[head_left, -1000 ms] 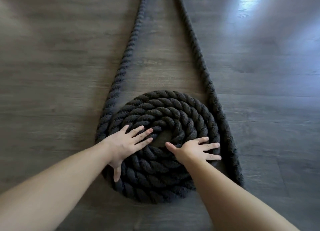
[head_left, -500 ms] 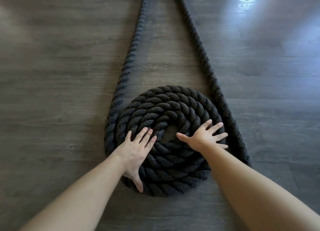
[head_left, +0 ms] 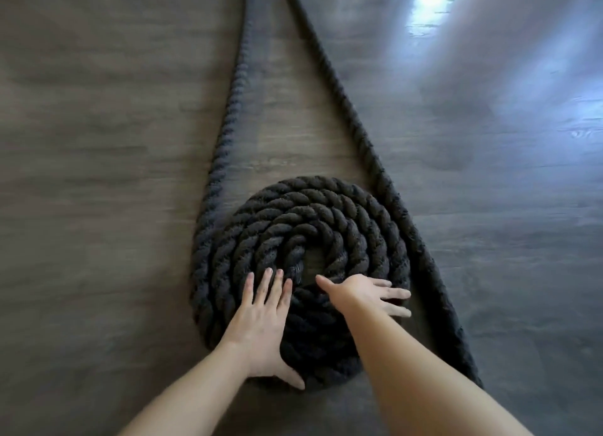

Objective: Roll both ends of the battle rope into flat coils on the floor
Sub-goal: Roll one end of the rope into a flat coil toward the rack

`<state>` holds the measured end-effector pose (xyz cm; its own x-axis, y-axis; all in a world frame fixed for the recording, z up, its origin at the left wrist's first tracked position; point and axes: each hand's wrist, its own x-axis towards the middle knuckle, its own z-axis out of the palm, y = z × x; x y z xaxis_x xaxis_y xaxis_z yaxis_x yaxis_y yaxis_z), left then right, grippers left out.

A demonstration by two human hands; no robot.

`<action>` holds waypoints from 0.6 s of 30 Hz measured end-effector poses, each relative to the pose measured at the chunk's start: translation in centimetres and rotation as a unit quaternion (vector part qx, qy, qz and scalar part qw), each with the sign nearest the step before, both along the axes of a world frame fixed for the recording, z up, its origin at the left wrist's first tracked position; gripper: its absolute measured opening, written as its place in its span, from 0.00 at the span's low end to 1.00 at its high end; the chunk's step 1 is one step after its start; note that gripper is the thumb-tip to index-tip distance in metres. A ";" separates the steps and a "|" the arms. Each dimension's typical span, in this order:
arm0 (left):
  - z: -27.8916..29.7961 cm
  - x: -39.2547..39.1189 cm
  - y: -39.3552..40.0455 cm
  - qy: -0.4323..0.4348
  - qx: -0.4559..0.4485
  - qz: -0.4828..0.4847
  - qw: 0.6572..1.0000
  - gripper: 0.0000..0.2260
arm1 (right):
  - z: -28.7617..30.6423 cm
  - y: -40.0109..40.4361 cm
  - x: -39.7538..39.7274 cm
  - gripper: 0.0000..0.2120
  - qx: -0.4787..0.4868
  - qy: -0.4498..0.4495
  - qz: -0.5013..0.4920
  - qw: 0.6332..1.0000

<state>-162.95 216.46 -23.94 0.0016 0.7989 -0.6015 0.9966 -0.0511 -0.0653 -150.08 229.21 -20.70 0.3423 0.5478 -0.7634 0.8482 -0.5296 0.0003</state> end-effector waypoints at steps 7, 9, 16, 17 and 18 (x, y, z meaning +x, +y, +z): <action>1.6 -7.0 0.8 0.008 -0.041 -0.097 0.994 0.71 | -1.7 1.0 -0.2 0.70 -0.020 -0.025 0.026 0.999; 1.6 -8.0 0.6 0.010 -0.065 -0.055 0.996 0.72 | -2.6 1.3 -0.3 0.70 -0.026 -0.032 0.043 0.998; 0.9 -7.3 0.0 -0.009 -0.043 0.012 0.999 0.72 | -4.6 3.6 -0.8 0.69 -0.007 -0.051 0.099 0.994; 0.8 -7.2 0.1 -0.008 -0.043 0.017 0.999 0.72 | -4.8 4.0 -0.9 0.70 -0.003 -0.053 0.106 0.993; 0.8 -7.1 0.2 -0.007 -0.044 0.020 0.999 0.72 | -5.0 4.4 -1.0 0.70 0.000 -0.055 0.111 0.992</action>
